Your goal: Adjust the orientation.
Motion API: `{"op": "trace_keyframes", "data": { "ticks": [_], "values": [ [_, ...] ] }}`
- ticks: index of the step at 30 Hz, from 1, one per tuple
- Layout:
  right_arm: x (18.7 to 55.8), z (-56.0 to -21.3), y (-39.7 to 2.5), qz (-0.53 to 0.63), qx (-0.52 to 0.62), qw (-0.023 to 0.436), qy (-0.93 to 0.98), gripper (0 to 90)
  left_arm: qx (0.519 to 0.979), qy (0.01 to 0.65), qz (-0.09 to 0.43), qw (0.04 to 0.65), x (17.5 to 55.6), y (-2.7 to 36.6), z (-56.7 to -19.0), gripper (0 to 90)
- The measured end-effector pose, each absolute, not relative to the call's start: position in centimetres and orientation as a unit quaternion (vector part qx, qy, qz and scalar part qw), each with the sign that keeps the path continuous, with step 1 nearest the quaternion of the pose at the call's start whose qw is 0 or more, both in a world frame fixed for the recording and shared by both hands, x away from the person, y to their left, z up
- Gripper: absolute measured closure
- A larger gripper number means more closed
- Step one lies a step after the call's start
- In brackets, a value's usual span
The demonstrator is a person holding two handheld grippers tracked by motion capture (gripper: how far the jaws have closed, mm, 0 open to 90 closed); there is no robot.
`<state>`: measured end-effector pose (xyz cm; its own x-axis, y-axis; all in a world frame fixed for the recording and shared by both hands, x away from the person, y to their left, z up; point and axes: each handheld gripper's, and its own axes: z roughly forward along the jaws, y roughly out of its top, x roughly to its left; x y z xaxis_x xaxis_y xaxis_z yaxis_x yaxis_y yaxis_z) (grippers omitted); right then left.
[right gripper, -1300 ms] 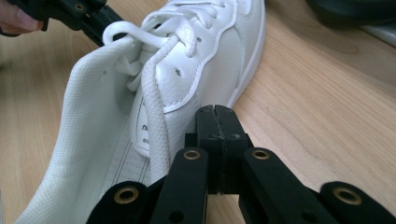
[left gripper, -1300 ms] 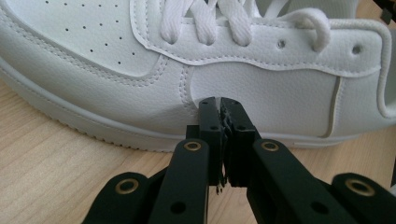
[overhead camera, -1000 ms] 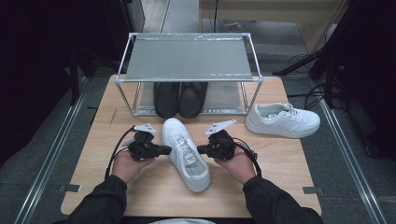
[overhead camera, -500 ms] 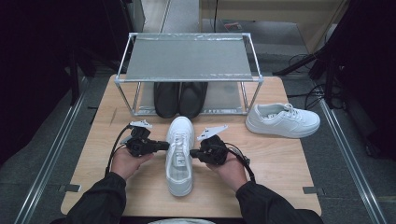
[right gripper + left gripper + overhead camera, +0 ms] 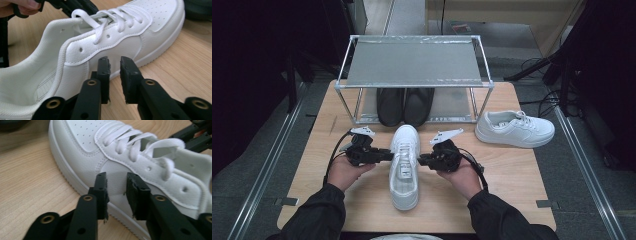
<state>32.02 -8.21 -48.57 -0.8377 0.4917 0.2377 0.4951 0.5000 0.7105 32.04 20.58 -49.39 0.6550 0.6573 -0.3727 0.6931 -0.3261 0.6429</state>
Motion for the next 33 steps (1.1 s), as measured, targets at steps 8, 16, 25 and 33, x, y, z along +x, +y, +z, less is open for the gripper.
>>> {"op": "trace_keyframes", "data": {
  "ticks": [8, 16, 25, 33],
  "values": [
    [32.5, -48.1, -9.7, -0.421, -0.3, 0.005, -0.856, 64.1, 0.811, 0.405, -0.039, 0.421, 31.8, 21.2, -48.6, 46.1],
    [32.8, -47.7, -10.8, -0.431, -0.304, 0.002, -0.849, 54.4, 0.814, 0.392, -0.033, 0.427, 31.6, 21.6, -48.0, 38.4],
    [33.4, -47.2, -12.8, -0.434, -0.326, -0.012, -0.84, 51.6, 0.807, 0.405, -0.024, 0.43, 31.7, 22.7, -47.8, 37.0],
    [33.9, -46.2, -15.2, -0.444, -0.341, -0.032, -0.828, 52.4, 0.805, 0.413, -0.024, 0.424, 31.9, 23.5, -47.9, 36.5]
  ]
}}
